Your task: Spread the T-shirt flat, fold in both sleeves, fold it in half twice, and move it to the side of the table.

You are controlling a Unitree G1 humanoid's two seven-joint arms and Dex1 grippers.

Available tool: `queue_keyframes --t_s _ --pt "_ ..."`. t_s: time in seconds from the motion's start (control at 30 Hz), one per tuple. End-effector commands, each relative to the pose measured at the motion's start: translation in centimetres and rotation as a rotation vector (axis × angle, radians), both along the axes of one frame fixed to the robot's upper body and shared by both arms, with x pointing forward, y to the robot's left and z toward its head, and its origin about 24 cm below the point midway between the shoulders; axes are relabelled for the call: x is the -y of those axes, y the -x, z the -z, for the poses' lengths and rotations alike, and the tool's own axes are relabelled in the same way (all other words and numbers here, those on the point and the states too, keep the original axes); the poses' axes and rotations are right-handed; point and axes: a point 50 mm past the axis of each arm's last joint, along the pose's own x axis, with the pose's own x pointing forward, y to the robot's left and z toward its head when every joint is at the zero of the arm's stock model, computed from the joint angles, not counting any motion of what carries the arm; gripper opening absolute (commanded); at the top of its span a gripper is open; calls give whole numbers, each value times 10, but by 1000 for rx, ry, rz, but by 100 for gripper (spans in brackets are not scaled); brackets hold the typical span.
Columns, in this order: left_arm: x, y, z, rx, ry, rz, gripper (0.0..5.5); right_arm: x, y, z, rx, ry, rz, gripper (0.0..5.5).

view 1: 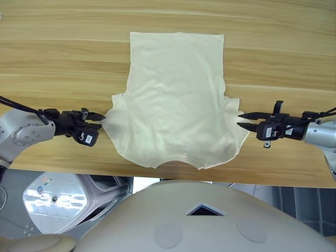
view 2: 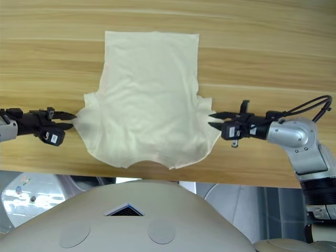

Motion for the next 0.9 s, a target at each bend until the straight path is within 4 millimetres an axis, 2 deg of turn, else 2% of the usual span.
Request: queue_keyframes --t_s 0.03,0.33,0.57,0.9 --pt "2 8 7 -48 -6 1 160 -1 -3 -2 11 1 2 107" --pt "-1 6 13 -42 -32 -9 160 -1 -2 -2 13 -4 -1 107" --pt "6 5 10 -38 -7 38 160 -1 -2 -2 18 -5 -1 107" --pt "11 3 9 -38 21 62 2 -1 -3 -3 26 -6 0 111"
